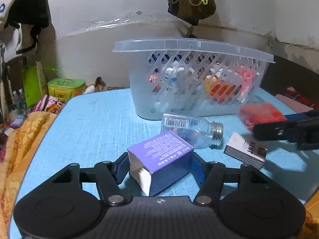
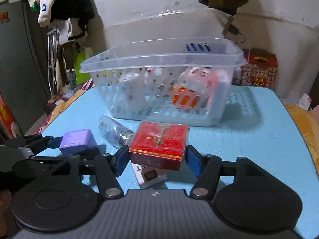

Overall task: Organize objects
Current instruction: 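Grasp the purple box with the left gripper while the right grasps the red box, then carry the purple and red boxes into the basket and open both grippers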

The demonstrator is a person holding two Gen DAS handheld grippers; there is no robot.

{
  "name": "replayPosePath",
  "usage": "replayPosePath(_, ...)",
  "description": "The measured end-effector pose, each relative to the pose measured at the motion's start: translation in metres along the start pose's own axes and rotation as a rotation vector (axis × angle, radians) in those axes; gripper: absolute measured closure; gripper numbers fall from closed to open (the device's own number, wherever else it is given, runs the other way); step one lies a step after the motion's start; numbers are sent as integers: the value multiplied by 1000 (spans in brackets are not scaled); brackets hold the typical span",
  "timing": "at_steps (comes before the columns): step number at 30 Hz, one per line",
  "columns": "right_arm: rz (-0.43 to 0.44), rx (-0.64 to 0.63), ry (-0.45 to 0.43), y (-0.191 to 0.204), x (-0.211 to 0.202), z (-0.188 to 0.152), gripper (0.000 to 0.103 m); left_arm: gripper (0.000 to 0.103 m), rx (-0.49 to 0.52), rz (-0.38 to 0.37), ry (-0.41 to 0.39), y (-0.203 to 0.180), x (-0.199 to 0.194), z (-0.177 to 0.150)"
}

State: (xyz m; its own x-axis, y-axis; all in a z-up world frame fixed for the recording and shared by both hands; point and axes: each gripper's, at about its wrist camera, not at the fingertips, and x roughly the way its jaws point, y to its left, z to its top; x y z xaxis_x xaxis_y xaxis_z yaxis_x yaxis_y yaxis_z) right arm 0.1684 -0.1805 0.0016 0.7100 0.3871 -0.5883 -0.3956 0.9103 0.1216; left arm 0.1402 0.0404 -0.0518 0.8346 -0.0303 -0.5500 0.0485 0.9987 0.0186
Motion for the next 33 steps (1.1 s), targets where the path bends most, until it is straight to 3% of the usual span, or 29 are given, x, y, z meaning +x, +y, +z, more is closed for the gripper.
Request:
replayPosePath(6, -1, 30, 0, -19, -8, -5, 39, 36, -5, 11, -49, -1, -11, 4)
replayPosePath(15, -3, 8, -88, -33, -35, -5, 39, 36, 64, -13, -114, -26, -30, 11)
replayPosePath(33, 60, 41, -167, -57, -68, -10, 39, 36, 73, -57, -213, -40, -58, 21)
